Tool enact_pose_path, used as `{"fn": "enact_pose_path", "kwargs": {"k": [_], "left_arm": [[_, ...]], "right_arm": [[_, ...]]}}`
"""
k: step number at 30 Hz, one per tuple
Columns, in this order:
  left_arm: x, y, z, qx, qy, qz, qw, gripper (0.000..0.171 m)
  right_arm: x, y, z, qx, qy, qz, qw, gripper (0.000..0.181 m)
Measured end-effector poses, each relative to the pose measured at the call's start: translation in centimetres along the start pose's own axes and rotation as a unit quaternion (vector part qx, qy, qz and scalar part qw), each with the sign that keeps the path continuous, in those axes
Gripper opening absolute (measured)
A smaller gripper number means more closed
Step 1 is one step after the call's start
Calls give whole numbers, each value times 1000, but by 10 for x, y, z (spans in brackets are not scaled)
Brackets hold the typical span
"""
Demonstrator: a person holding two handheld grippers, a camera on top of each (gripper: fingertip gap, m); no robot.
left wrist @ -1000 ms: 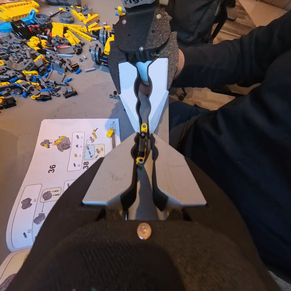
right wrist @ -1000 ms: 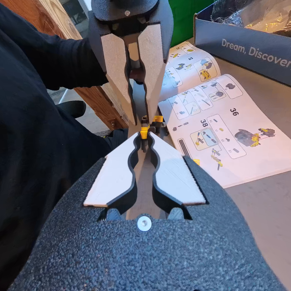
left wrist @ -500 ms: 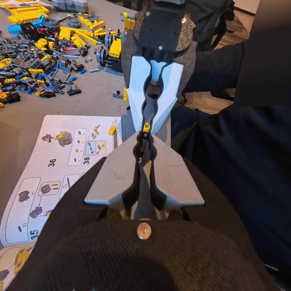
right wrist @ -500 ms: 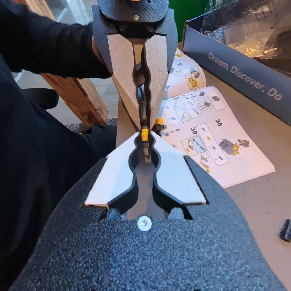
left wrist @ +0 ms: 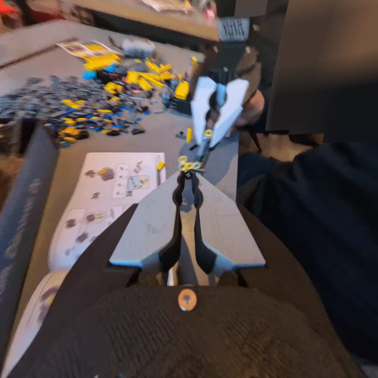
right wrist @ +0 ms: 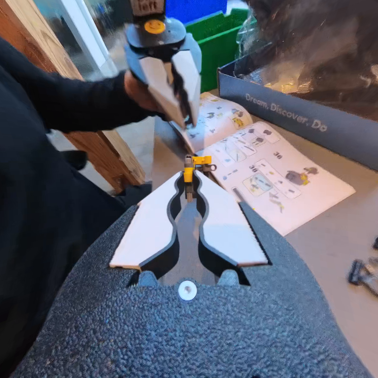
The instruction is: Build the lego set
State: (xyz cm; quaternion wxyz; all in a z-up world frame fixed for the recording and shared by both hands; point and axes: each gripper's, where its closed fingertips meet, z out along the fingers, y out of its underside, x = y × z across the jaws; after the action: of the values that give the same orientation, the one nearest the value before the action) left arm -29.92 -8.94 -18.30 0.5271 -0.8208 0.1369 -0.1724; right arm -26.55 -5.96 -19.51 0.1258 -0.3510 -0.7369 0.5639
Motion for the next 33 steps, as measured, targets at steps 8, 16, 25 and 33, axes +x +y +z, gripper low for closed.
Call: {"fn": "enact_pose_path", "kwargs": {"k": [8, 16, 25, 33], "left_arm": [[12, 13, 19, -25, -22, 85, 996, 6], [9, 65, 41, -163, -95, 186, 964, 13], [6, 78, 42, -175, -92, 125, 972, 35], [-7, 75, 21, -160, -119, 95, 975, 45]], "right_arm": [[5, 7, 10, -18, 6, 11, 1000, 7], [22, -14, -2, 41, 17, 22, 999, 7], [22, -7, 3, 27, 46, -32, 998, 7], [21, -1, 5, -3, 81, -87, 993, 7]]}}
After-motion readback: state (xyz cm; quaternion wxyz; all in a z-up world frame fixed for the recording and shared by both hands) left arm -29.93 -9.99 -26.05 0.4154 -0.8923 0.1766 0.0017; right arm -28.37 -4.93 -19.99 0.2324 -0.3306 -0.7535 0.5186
